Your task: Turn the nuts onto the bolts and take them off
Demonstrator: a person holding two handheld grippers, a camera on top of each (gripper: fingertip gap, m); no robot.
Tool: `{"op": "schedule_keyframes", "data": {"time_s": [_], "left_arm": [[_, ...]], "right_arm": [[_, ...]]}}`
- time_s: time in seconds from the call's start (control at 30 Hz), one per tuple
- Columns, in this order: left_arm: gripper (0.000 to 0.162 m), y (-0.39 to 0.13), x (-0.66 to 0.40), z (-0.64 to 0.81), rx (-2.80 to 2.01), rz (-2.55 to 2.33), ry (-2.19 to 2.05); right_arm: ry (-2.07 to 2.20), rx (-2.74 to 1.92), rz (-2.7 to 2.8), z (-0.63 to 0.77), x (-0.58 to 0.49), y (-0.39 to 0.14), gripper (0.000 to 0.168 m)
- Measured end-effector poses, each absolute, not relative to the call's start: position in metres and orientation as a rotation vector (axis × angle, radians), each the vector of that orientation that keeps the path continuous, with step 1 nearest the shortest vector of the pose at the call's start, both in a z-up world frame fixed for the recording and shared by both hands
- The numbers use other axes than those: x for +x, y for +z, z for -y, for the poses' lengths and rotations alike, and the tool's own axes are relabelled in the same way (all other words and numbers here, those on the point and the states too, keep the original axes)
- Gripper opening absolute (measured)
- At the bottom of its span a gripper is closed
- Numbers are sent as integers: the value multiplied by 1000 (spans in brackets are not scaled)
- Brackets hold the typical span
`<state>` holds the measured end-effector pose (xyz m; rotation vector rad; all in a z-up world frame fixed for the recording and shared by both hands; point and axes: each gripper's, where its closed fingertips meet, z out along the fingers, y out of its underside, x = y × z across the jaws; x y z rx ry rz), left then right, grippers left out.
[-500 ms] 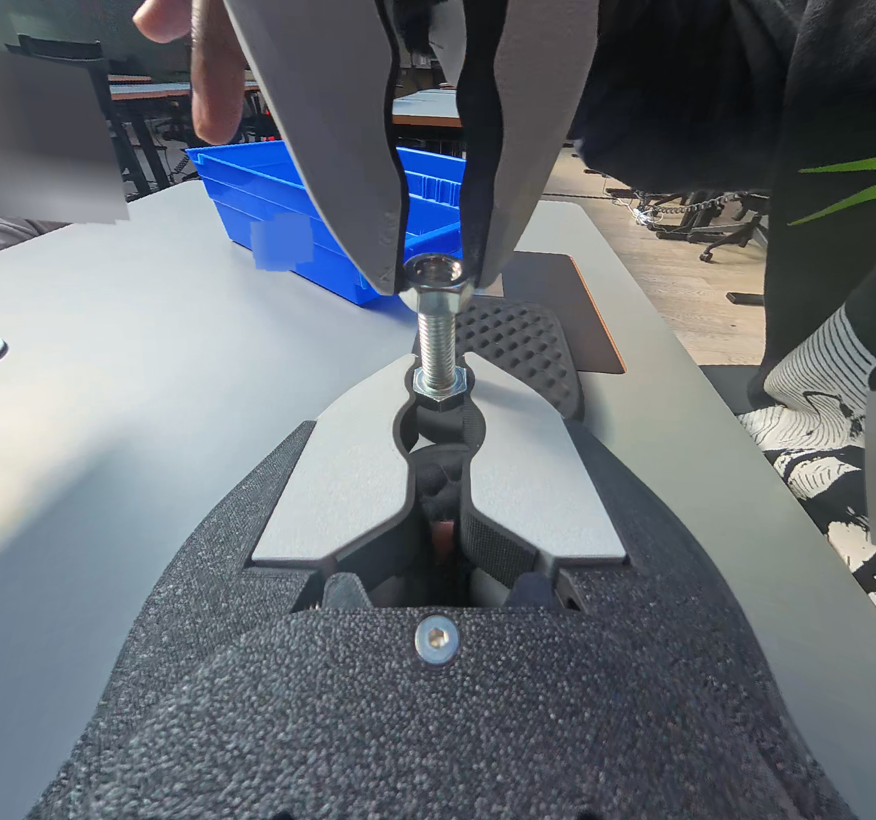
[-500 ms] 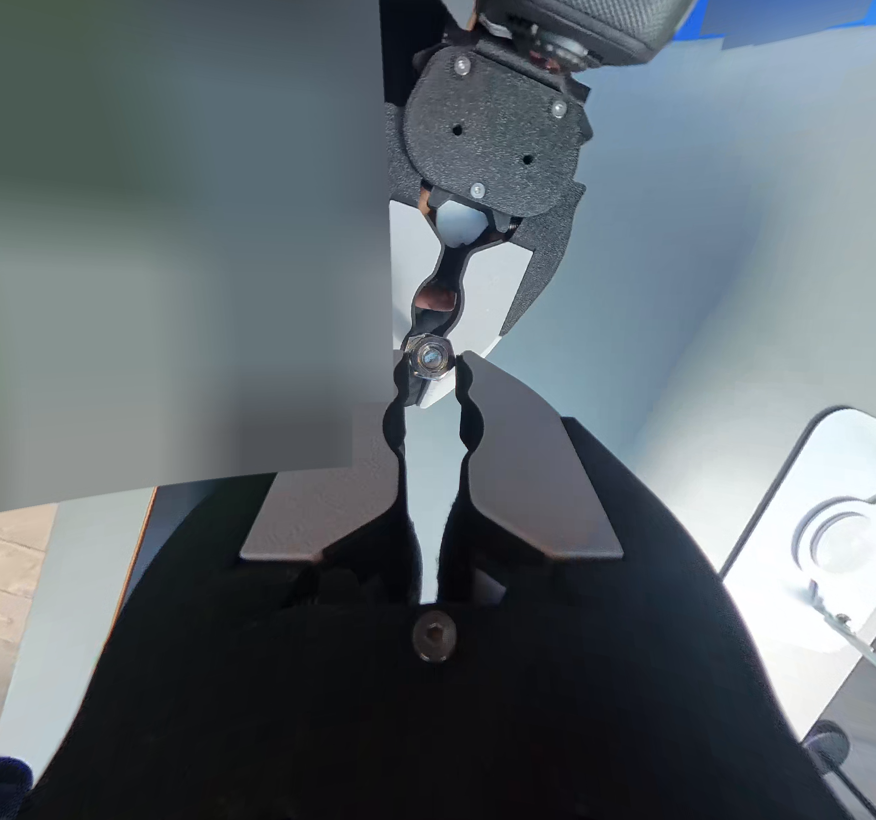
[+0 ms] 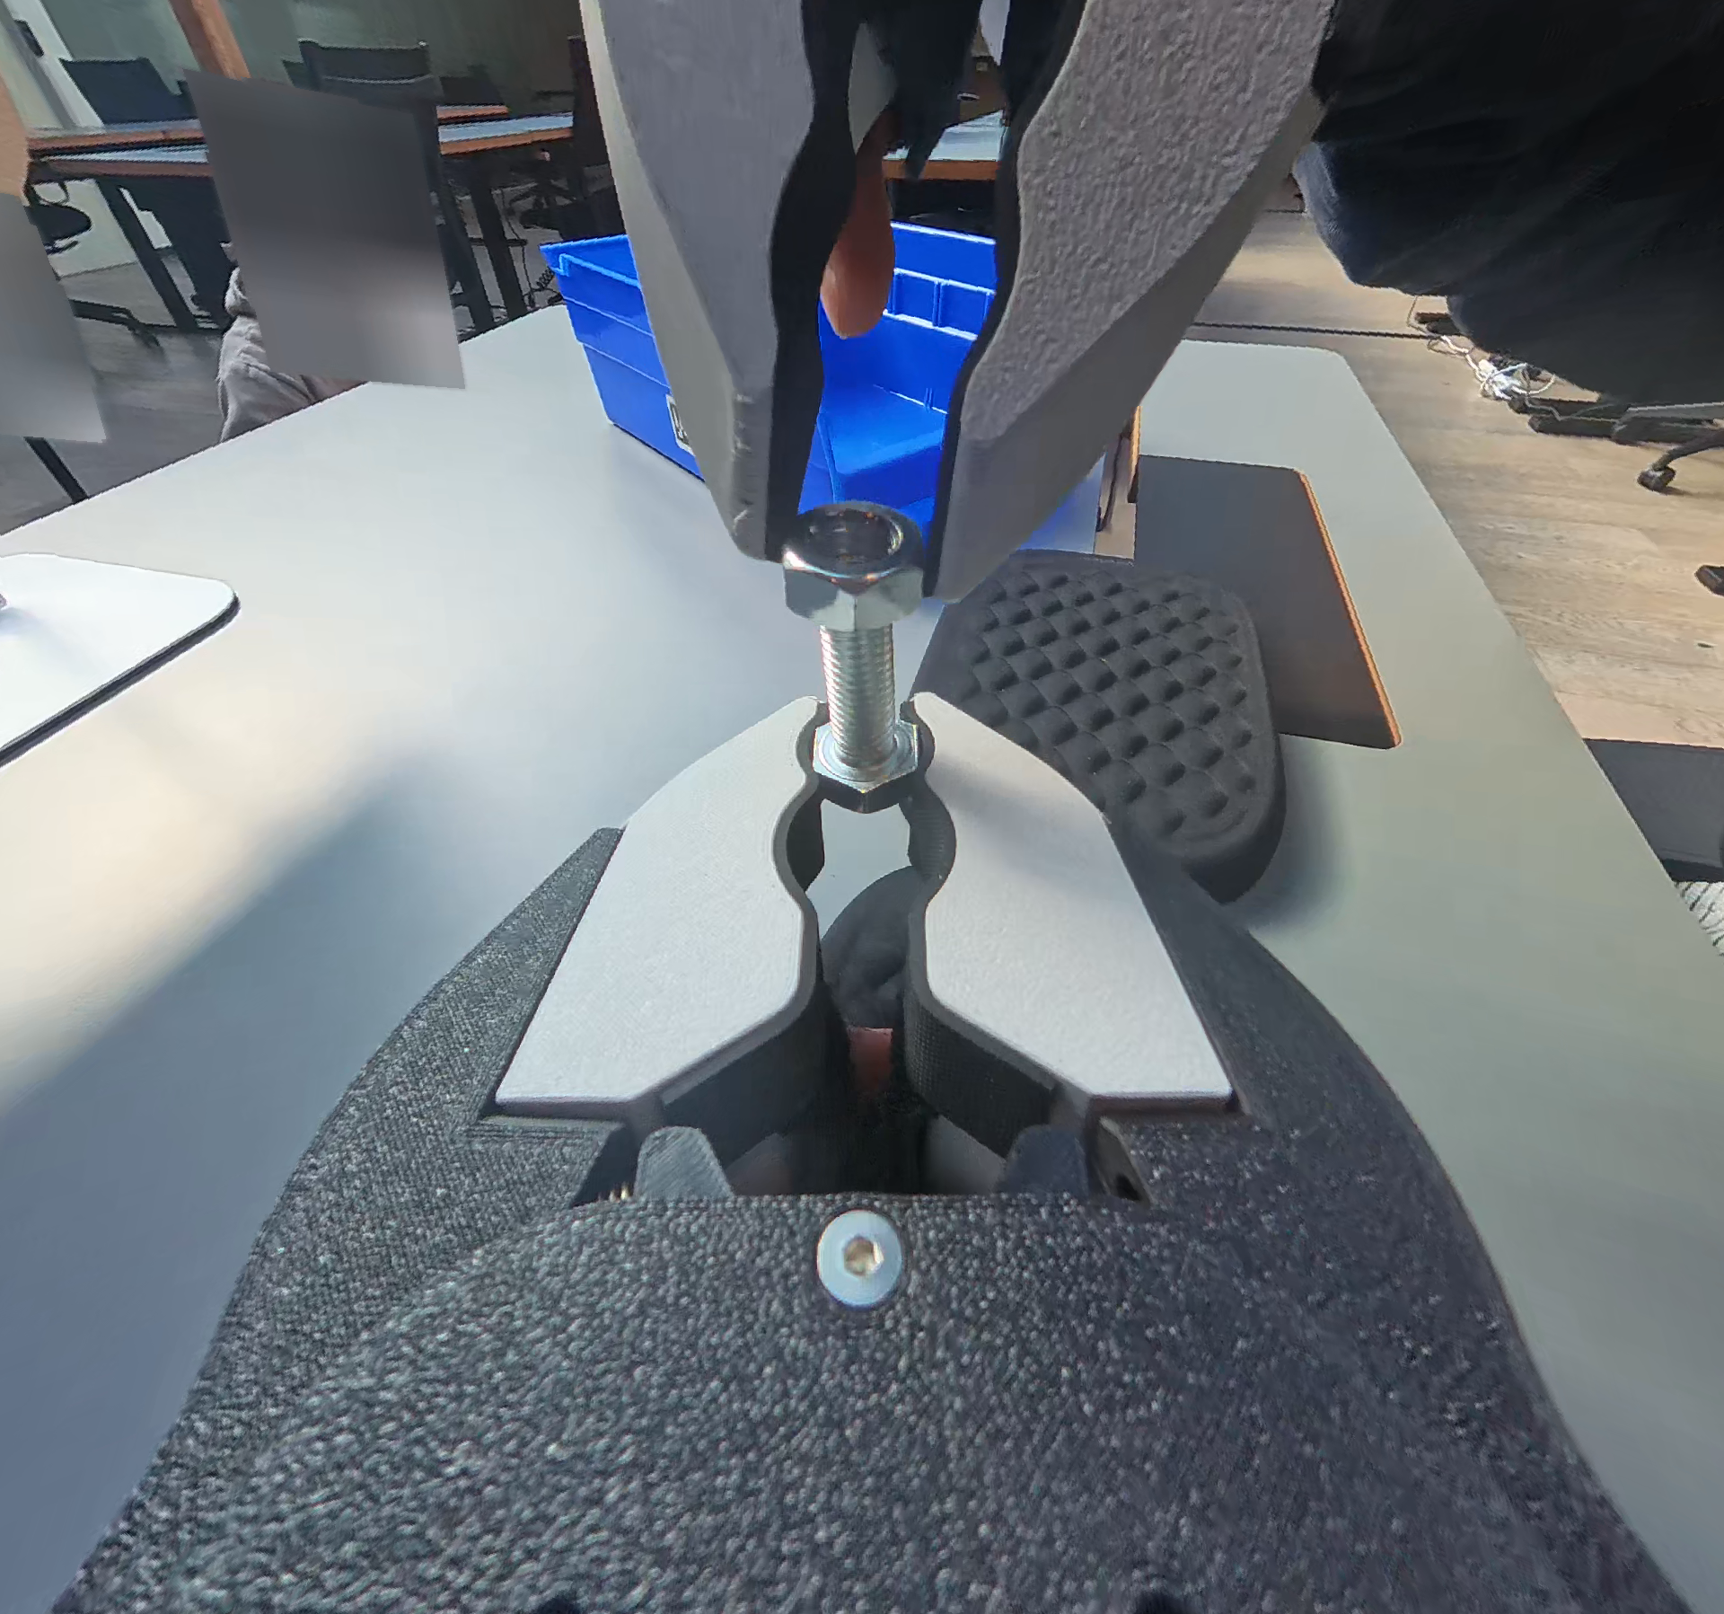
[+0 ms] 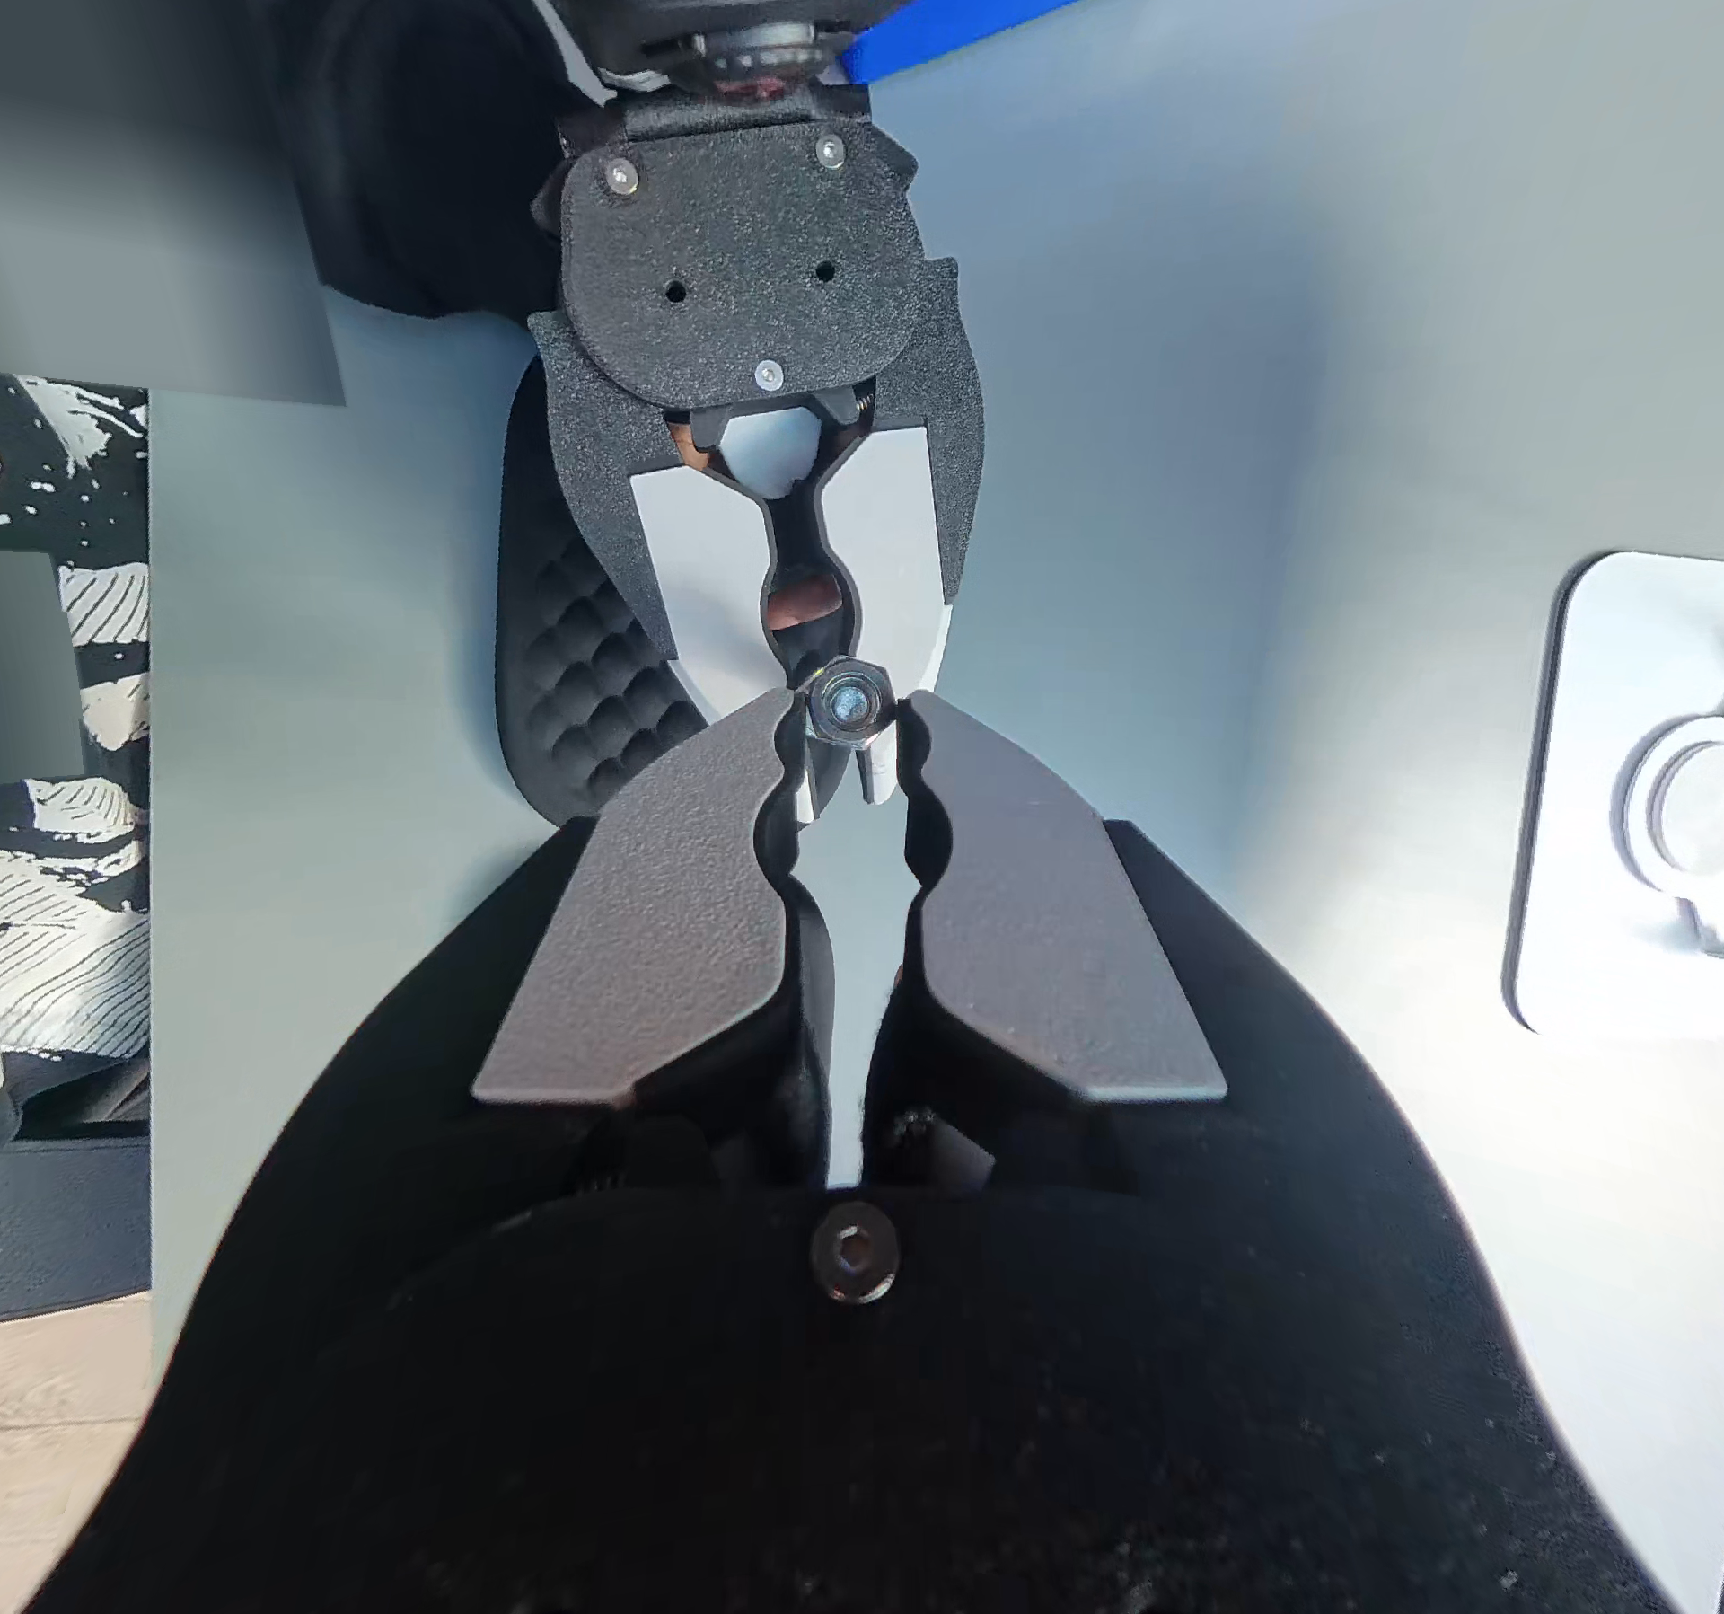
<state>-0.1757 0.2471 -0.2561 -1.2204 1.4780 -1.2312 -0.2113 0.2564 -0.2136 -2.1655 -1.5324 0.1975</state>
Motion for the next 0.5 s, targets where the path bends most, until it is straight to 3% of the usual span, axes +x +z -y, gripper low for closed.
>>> {"op": "schedule_keyframes", "data": {"time_s": [0.2,0.5], "left_arm": [[13,-256,-176,-248,-1233,-1472,-1243],[13,-258,-176,-246,-1229,-1495,-1252]], "right_arm": [[177,-2184,1540,-259,-213,-213,19],[304,-2095,1429,-257,-212,-208,43]]}}
